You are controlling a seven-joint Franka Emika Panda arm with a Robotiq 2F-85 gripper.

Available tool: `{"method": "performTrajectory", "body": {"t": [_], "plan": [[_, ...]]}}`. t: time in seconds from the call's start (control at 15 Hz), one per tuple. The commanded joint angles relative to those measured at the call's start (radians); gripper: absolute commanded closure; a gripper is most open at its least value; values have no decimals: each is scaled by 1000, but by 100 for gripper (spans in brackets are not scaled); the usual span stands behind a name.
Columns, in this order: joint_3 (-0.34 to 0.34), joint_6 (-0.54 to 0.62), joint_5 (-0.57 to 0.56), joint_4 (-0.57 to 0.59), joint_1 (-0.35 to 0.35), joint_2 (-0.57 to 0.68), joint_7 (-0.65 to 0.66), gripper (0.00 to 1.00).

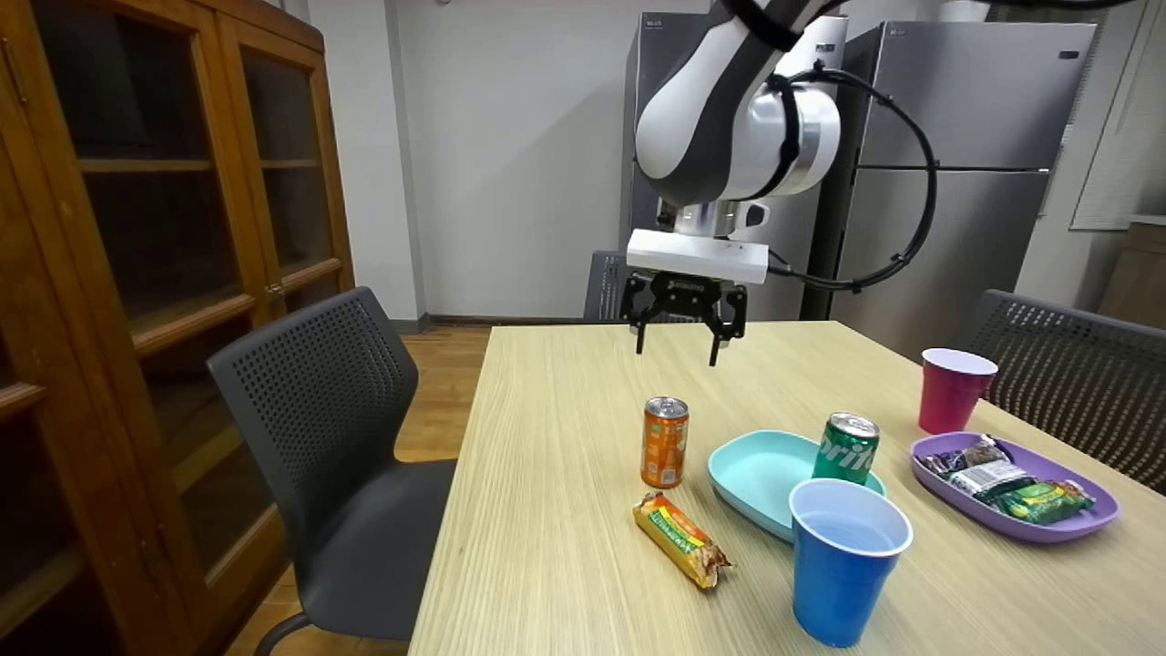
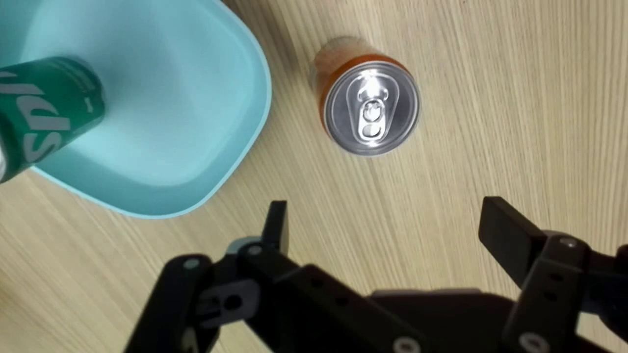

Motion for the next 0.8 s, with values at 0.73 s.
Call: {"method": "performTrajectory", "body": {"t": [0.73], "plan": [[3,-106,-17,132,19,133,-188,0]]}}
